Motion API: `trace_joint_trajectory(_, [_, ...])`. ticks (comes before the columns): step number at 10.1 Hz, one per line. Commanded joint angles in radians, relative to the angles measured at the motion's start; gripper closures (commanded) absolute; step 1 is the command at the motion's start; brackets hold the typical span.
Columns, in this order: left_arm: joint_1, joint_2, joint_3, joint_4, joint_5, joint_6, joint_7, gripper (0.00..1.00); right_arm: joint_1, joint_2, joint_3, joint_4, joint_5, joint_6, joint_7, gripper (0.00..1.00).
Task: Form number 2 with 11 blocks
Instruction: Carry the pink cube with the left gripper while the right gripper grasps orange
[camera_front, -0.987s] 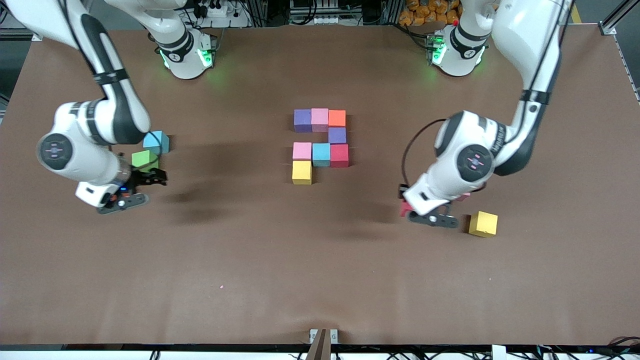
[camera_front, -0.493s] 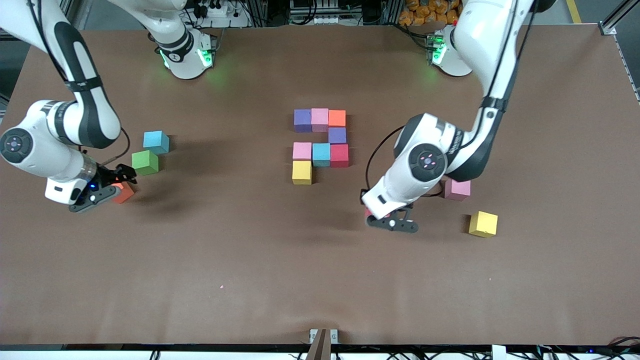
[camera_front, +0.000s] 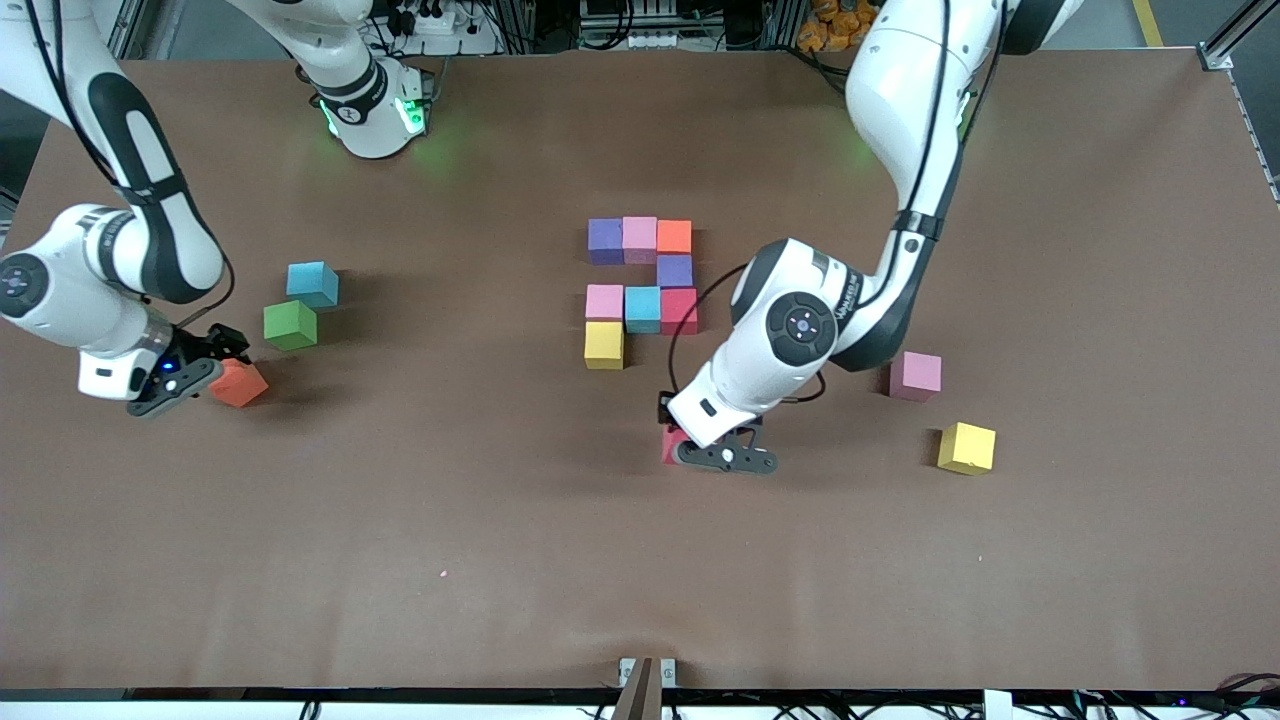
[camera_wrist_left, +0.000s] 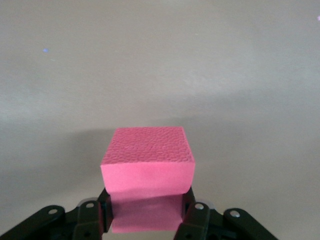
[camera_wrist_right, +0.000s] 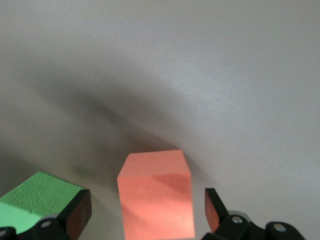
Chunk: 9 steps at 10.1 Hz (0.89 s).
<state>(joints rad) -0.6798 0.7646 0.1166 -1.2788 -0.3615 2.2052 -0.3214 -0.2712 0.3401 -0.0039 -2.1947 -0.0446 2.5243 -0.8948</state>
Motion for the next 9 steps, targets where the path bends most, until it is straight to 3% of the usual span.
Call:
trace_joint_trajectory(1, [-0.067,0.035,0.057,0.032,-0.072,0.013,-0.018,0.68,-0.01,-0.003,0.01,-0.017,-0.011,0.028,-0.067,0.0])
trace_joint_trajectory(3, [-0.108,0.054,0.081,0.035,-0.1,0.013,-0.021,0.68,-0.011,0.005,0.009,-0.013,-0.015,0.04,-0.116,0.0])
trace_joint_trajectory(7, [-0.125,0.169,0.074,0.165,-0.164,0.011,-0.051,0.68,-0.042,0.04,0.007,-0.014,-0.009,0.074,-0.157,0.0])
trace_joint_trajectory(9, [-0.133,0.182,0.071,0.171,-0.233,0.01,-0.056,0.68,-0.049,0.06,0.007,-0.014,0.003,0.09,-0.154,0.0])
